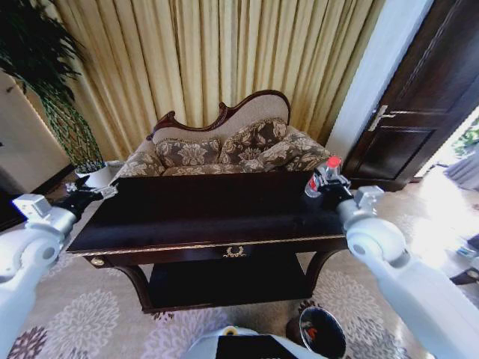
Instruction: Move to the front of the table and place the trash on the table into the trash bin.
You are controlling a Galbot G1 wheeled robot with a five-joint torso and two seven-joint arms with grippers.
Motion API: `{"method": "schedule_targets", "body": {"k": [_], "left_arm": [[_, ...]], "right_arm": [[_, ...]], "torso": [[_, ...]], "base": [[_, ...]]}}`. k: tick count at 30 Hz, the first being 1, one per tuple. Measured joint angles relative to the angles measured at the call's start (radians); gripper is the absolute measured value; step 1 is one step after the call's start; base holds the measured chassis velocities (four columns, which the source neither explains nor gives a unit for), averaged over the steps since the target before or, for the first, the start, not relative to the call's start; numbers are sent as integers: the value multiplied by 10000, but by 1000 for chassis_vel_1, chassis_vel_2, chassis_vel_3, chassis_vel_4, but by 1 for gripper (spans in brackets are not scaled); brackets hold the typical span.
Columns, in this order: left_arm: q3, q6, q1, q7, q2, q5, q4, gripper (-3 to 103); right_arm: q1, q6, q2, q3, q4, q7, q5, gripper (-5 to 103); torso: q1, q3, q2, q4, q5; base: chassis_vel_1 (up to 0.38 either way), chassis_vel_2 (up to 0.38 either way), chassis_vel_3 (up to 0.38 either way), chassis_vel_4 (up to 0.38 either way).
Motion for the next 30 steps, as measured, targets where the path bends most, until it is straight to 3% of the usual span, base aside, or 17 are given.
{"method": "schedule_targets", "body": {"k": [17,30], "left_arm": [[-397,-58,743,-343,-234,200,-818,100],[-393,-99,815,-377,-125,228,-980,100]], "right_arm": [[-1331,-156,799,583,967,-138,-477,26],[-1307,-46,1029,483,895,-209,-662,26]], "torso": [[1,1,0,3,0],[1,1,-2,3,0]], "base": [[2,-3,-3,3],[82,-78,-76,78]]}}
